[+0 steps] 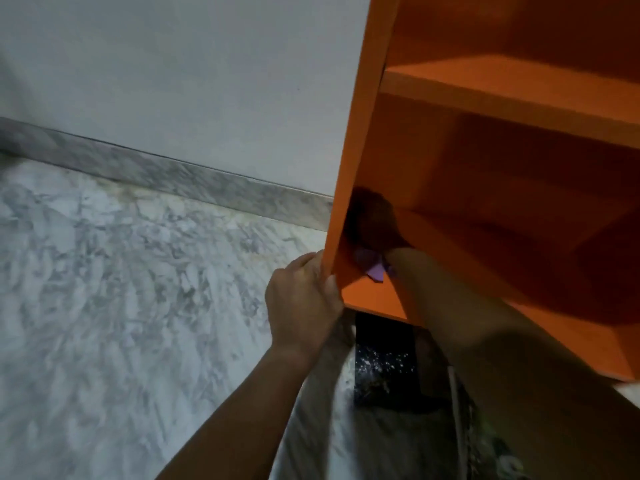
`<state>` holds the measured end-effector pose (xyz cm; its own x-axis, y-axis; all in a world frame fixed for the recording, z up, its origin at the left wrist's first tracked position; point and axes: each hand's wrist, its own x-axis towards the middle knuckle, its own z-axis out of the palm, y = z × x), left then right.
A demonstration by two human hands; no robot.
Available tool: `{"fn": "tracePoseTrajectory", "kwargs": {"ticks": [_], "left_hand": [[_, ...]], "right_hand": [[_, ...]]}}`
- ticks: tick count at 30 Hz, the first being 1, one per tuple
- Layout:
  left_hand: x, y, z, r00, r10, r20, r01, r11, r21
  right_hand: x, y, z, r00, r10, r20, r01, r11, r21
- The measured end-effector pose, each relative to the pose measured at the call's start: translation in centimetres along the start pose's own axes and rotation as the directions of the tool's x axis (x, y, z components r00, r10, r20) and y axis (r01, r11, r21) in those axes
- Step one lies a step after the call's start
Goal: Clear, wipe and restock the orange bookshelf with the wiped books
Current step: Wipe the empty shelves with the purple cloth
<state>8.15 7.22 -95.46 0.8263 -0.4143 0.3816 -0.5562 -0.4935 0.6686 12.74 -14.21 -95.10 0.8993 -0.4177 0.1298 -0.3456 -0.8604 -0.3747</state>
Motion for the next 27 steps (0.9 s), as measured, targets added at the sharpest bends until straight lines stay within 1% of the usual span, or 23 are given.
{"fn": "tracePoseTrajectory", "kwargs": {"ticks": [1,2,3,5,6,9,11,13,14,15,16,18,19,20,22,24,25,27], "left_hand": [[-0.1,-0.1,0.1,1.0,0.004,-0.01,-0.004,1.0,-0.005],[0.0,0.0,0.1,1.0,0.005,-0.014,-0.005,1.0,-0.015],[0.0,0.0,0.2,1.0,0.002,-0.014,-0.002,1.0,-0.02],[-0.1,0.1,0.0,1.0,-0.021,-0.003,0.021,1.0,-0.013],[0.0,0.2,0.0,0.999,-0.034,0.011,0.034,0.999,-0.001],[-0.1,1.4,-1.0,0.993,-0.099,0.057,0.097,0.994,0.047],[-0.2,2.8,-2.3,0.976,-0.184,0.115,0.174,0.981,0.091],[-0.4,3.7,-3.5,0.935,-0.28,0.218,0.248,0.955,0.164],[-0.7,3.9,-4.1,0.905,-0.326,0.272,0.277,0.939,0.203],[-1.3,4.1,-4.7,0.864,-0.38,0.33,0.318,0.92,0.229],[-2.1,4.2,-5.1,0.82,-0.431,0.376,0.358,0.9,0.249],[-4.2,4.9,-5.6,0.753,-0.502,0.425,0.41,0.864,0.293],[-5.5,5.7,-6.0,0.729,-0.511,0.456,0.411,0.859,0.306],[-6.8,6.7,-6.2,0.708,-0.502,0.496,0.404,0.865,0.299],[-9.3,8.6,-6.2,0.676,-0.467,0.569,0.386,0.883,0.267],[-11.9,10.5,-5.9,0.649,-0.428,0.628,0.369,0.9,0.232],[-13.1,11.3,-5.5,0.635,-0.405,0.658,0.356,0.909,0.217],[-16.4,13.4,-4.5,0.605,-0.362,0.709,0.338,0.923,0.182]], "right_hand": [[-0.6,-0.5,1.0,0.999,-0.021,-0.036,0.02,1.0,-0.012],[-1.1,-1.0,1.4,0.998,-0.001,-0.057,0.001,1.0,-0.003],[-1.3,-1.3,1.9,0.997,0.053,-0.064,-0.054,0.999,-0.009],[-3.4,-2.2,2.1,0.992,0.122,-0.038,-0.125,0.988,-0.092],[-4.9,-2.4,2.6,0.993,0.11,-0.031,-0.112,0.991,-0.071],[-11.3,-3.2,4.0,0.998,0.008,-0.068,-0.007,1.0,0.021],[-15.4,-4.0,3.0,1.0,0.005,-0.02,-0.004,0.999,0.045],[-17.6,-4.0,1.8,0.997,-0.058,0.04,0.055,0.995,0.081],[-18.6,-3.9,0.7,0.988,-0.117,0.096,0.112,0.992,0.057],[-19.7,-3.7,-0.3,0.977,-0.154,0.149,0.15,0.988,0.037],[-20.7,-3.4,-1.2,0.971,-0.165,0.171,0.163,0.986,0.026],[-23.4,-3.0,-3.1,0.986,-0.104,0.133,0.101,0.994,0.028],[-24.9,-2.8,-4.1,0.995,-0.065,0.073,0.061,0.997,0.048],[-26.6,-2.5,-5.3,1.0,-0.021,0.004,0.021,0.996,0.085],[-29.5,-1.7,-7.4,0.988,0.113,-0.103,-0.092,0.978,0.189],[-32.8,-0.4,-9.5,0.945,0.268,-0.189,-0.212,0.938,0.274],[-34.2,0.3,-10.3,0.91,0.342,-0.236,-0.262,0.913,0.313],[-37.5,2.5,-11.6,0.818,0.478,-0.322,-0.337,0.85,0.405]]}}
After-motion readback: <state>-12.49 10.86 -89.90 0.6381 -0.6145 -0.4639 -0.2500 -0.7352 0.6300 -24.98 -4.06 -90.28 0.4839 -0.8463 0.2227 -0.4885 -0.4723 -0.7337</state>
